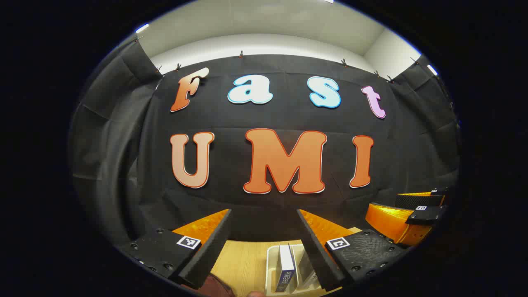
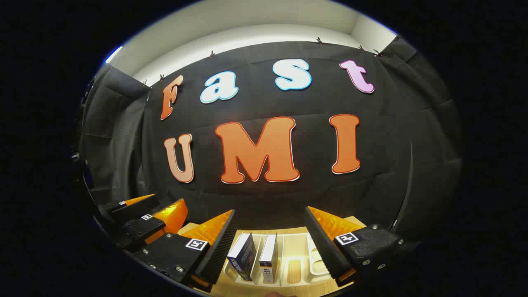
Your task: Open the schoolbag, grab two books from the bookshelf and put them into the schoolbag.
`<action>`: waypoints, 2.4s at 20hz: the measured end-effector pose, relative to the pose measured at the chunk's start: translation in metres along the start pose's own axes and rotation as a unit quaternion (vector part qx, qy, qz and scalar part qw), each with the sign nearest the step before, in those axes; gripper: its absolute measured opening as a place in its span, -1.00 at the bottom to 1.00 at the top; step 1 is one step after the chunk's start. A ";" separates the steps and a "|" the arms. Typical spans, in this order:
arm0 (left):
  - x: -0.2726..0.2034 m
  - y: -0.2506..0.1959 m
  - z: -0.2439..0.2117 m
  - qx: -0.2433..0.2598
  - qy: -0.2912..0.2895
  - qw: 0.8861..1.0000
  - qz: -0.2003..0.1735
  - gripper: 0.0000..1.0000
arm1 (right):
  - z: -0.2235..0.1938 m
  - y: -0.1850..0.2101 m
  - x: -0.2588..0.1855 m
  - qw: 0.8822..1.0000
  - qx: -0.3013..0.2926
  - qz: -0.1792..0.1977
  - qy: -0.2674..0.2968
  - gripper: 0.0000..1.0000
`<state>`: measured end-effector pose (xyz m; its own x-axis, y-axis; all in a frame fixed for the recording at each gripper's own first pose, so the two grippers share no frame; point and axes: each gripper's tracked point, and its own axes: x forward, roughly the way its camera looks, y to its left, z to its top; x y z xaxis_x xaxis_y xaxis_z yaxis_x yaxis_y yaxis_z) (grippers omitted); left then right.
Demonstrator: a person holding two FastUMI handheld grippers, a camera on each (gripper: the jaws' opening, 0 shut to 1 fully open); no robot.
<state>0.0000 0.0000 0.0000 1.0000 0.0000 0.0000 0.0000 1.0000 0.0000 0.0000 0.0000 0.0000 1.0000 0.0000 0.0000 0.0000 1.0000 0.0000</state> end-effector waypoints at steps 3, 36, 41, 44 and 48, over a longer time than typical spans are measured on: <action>0.000 0.001 0.000 0.002 -0.002 1.000 0.001 0.87 | 0.003 0.001 0.001 1.000 0.001 0.003 -0.007 0.92; -0.011 0.016 0.017 -0.003 -0.031 0.999 0.024 0.87 | 0.014 -0.008 -0.002 0.999 -0.027 -0.018 -0.022 0.92; -0.014 0.013 0.011 0.003 -0.027 0.999 0.024 0.89 | 0.009 -0.009 -0.002 0.999 -0.027 -0.021 -0.016 0.92; -0.013 0.018 -0.001 0.011 -0.012 0.999 0.027 0.89 | 0.005 -0.009 -0.002 0.999 -0.026 -0.020 -0.009 0.92; -0.014 0.030 -0.027 0.036 0.017 0.999 0.036 0.87 | 0.001 -0.011 -0.002 0.999 -0.024 -0.022 -0.004 0.92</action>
<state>-0.0139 0.0297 -0.0270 0.9969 0.0729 -0.0309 -0.0705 0.9948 0.0731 -0.0023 -0.0108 0.0007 0.9990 -0.0443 0.0084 0.0447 0.9979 -0.0474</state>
